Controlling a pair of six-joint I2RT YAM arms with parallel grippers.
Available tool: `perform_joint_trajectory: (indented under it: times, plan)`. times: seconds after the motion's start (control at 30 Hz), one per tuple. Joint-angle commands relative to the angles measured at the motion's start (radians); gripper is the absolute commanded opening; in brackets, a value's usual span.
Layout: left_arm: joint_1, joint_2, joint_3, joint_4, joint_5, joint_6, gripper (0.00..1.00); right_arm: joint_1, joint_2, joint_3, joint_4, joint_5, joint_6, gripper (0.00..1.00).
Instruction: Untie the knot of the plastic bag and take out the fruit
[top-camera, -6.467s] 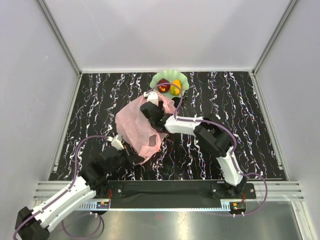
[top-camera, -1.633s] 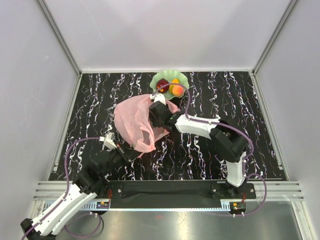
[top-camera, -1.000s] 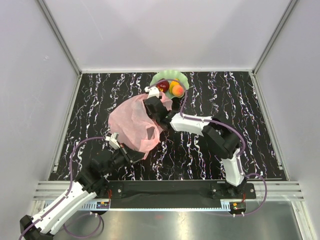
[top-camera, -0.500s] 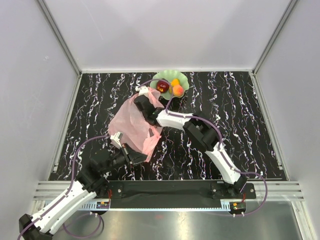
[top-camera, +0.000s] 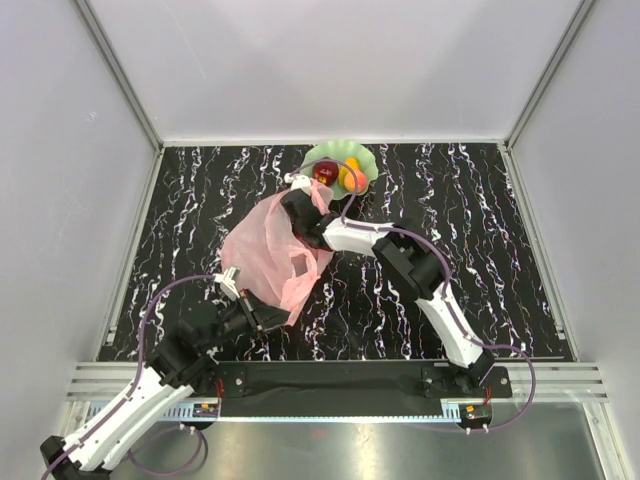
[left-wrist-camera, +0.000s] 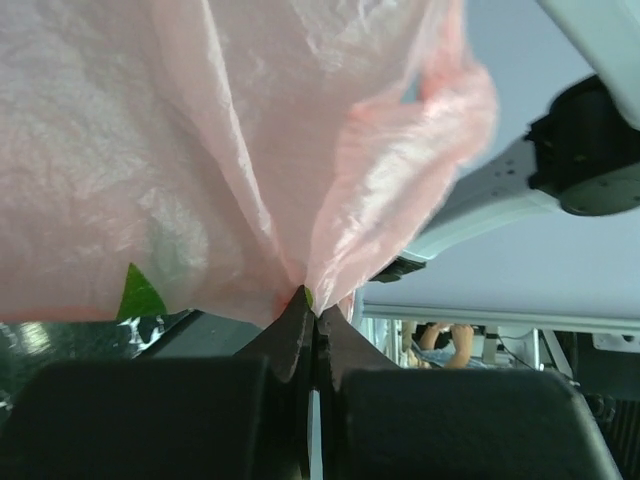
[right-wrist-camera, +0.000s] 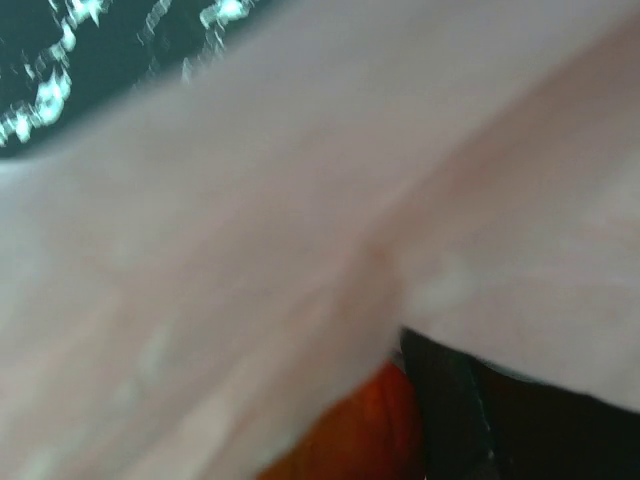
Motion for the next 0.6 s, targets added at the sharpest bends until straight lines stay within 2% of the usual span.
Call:
perform_joint_trajectory:
  times: [0.0,0.1,0.17,0.3,0.4,0.57]
  plan:
    - [-0.004,-0.018,0.063,-0.095,-0.078,0.052,0.00,-0.012,-0.116,-0.104,-0.017,-0.101,-0.016,0.28]
    - [-0.003,-0.029,0.105,-0.183,-0.176,0.091,0.00,-0.013,-0.240,-0.242,-0.003,-0.187,-0.050,0.19]
    - [-0.003,-0.031,0.132,-0.235,-0.233,0.125,0.00,-0.013,-0.331,-0.287,-0.011,-0.238,-0.075,0.18]
    - [-0.003,0.006,0.197,-0.292,-0.383,0.182,0.00,-0.016,-0.460,-0.379,-0.040,-0.440,-0.108,0.19]
    - [-0.001,0.055,0.222,-0.290,-0.428,0.211,0.00,-0.016,-0.549,-0.437,-0.046,-0.543,-0.115,0.20]
    - [-0.003,0.141,0.202,-0.223,-0.419,0.208,0.00,-0.018,-0.670,-0.514,-0.032,-0.739,-0.121,0.22]
